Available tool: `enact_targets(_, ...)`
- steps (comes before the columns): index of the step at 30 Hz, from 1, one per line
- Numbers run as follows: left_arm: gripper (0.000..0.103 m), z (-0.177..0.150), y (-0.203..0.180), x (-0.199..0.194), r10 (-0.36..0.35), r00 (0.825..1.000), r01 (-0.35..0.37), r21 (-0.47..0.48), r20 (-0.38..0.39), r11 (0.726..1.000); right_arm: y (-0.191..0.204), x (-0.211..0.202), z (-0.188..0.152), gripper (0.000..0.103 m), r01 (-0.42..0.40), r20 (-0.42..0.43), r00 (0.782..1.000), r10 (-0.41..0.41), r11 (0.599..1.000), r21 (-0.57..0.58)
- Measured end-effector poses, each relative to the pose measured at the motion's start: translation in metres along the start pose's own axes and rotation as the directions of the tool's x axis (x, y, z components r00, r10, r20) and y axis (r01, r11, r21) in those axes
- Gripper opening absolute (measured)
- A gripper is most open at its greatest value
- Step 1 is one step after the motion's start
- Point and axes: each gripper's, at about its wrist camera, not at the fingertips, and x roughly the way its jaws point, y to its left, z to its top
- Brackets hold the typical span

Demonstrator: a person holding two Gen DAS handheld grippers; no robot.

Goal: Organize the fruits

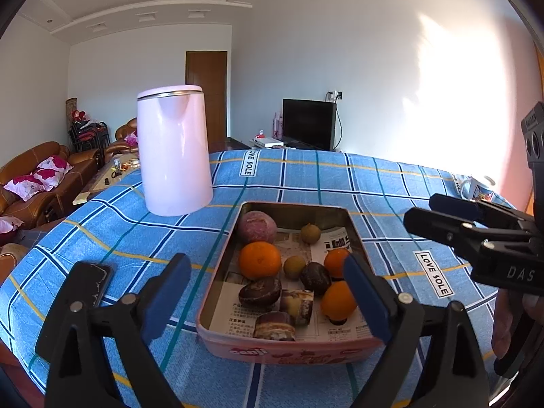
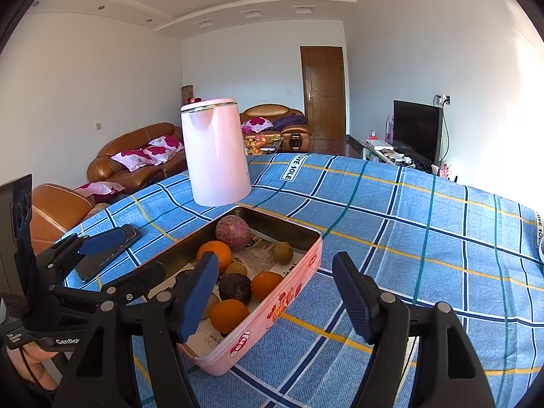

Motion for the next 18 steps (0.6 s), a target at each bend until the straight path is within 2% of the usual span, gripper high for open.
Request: enact_targets(18,0.095,0.003,-0.016,-0.005,-0.008,1.000,0.008,0.029,0.002,1.000,-0.015,-0.029,-0.008,0.072,0.028,0.034,0.999,-0.029,0.999,0.043)
